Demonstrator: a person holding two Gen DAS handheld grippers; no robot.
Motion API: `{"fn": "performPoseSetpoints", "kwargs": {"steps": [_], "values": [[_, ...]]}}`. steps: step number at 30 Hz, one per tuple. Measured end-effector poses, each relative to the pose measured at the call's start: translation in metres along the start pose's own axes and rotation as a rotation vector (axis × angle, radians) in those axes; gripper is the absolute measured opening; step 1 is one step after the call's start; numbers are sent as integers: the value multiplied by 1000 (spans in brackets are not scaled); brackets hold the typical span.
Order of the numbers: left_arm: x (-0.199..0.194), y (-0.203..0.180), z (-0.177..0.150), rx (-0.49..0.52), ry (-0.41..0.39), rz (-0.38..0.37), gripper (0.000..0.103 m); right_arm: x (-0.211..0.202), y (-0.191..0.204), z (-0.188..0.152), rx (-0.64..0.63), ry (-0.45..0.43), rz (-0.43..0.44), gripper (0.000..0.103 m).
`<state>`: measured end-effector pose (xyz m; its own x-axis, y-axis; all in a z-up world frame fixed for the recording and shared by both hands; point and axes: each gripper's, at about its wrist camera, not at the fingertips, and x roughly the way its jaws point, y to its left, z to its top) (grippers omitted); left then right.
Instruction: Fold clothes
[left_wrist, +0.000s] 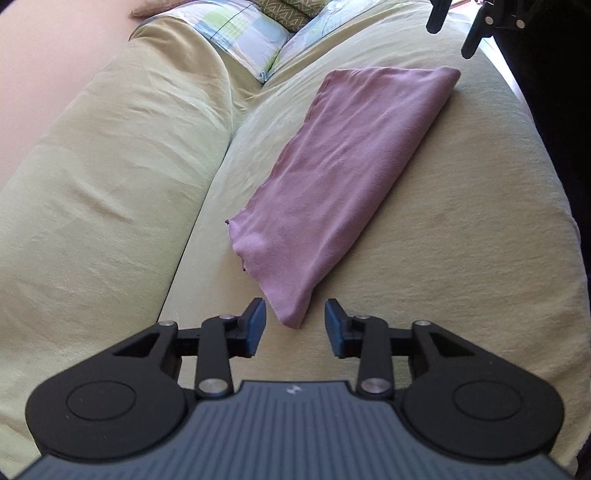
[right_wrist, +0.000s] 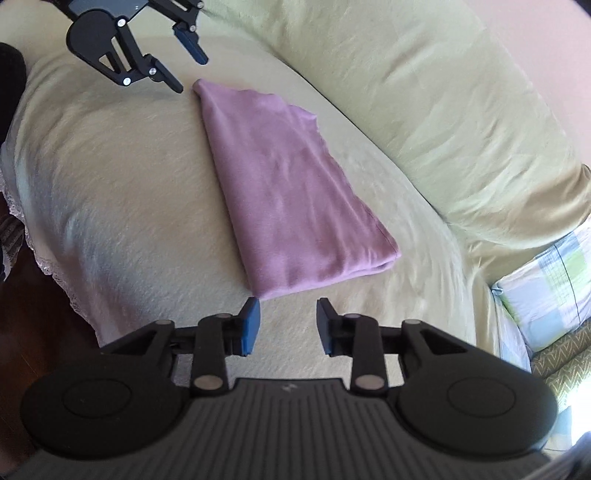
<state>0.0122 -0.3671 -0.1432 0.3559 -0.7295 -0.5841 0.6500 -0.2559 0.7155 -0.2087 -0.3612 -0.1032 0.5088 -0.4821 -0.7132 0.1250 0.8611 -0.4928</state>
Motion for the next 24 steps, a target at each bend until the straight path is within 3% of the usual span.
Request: {"fn": "performPoseSetpoints", "kwargs": {"steps": [4, 9, 14, 18, 24], "values": [[7, -7, 2, 110, -13, 13, 44, 10, 21, 12, -88, -3, -27, 31], [26, -5, 3, 174, -29, 34, 44, 29, 30, 18, -159, 10, -58, 37], [32, -4, 5, 202, -51, 26, 44, 24, 21, 18, -95, -3, -44, 37], [27, 16, 4, 52, -77, -92, 45, 9, -12, 9, 210, -21, 55, 37], [19, 68, 21, -218, -177, -287, 46, -9, -59, -25, 889, -134, 201, 53]]}}
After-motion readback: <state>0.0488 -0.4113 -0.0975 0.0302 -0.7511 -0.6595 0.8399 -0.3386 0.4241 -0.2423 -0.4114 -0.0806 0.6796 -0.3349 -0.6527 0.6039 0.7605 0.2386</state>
